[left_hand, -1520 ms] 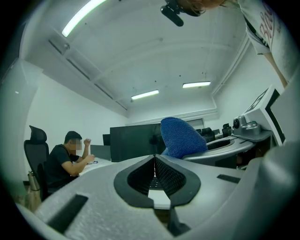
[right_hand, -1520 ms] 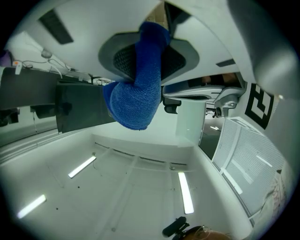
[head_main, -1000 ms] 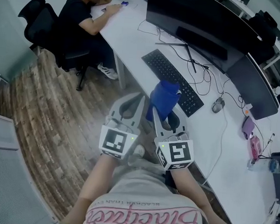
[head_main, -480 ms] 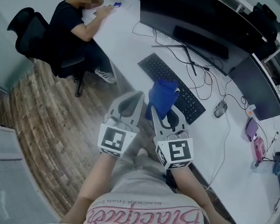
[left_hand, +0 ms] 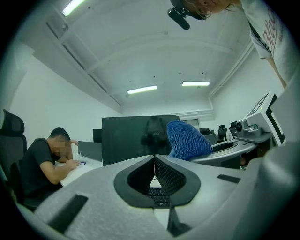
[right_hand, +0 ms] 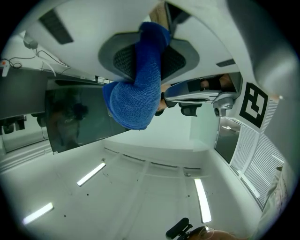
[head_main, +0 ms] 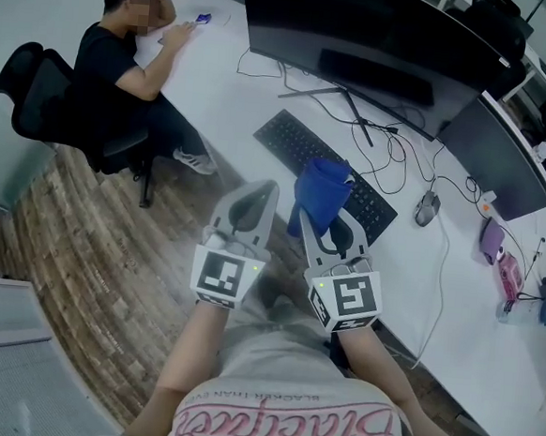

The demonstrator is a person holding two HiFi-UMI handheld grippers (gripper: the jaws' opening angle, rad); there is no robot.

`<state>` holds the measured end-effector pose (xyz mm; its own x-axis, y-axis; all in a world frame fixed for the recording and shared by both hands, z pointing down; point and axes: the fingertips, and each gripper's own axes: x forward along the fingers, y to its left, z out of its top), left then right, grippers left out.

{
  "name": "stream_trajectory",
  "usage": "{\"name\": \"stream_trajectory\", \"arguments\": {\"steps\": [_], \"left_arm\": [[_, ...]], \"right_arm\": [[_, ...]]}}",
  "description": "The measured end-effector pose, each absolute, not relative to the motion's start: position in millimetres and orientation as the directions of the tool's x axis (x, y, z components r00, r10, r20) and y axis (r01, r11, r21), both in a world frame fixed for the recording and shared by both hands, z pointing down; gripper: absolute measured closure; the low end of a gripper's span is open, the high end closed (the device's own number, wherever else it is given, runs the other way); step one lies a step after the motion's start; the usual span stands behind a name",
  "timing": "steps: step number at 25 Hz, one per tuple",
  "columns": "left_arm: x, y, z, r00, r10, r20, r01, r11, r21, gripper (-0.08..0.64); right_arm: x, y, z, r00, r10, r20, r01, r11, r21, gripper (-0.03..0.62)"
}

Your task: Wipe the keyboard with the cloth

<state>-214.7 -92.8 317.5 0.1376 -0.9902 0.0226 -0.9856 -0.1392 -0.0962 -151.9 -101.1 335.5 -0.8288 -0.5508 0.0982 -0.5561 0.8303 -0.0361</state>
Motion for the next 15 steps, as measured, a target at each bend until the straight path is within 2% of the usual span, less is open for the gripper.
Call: {"name": "stream_trajectory", "arguments": {"steps": [15], "left_arm": [[-262.1,-179.2,334.3,0.329,-0.943,0.041,-0.940,-0.331,-0.087,0.554]], "right_arm": [[-186.1,-177.4,329.7,-0.682,-0.724,0.103,-0.728,0.686,0.001,0.495]]}}
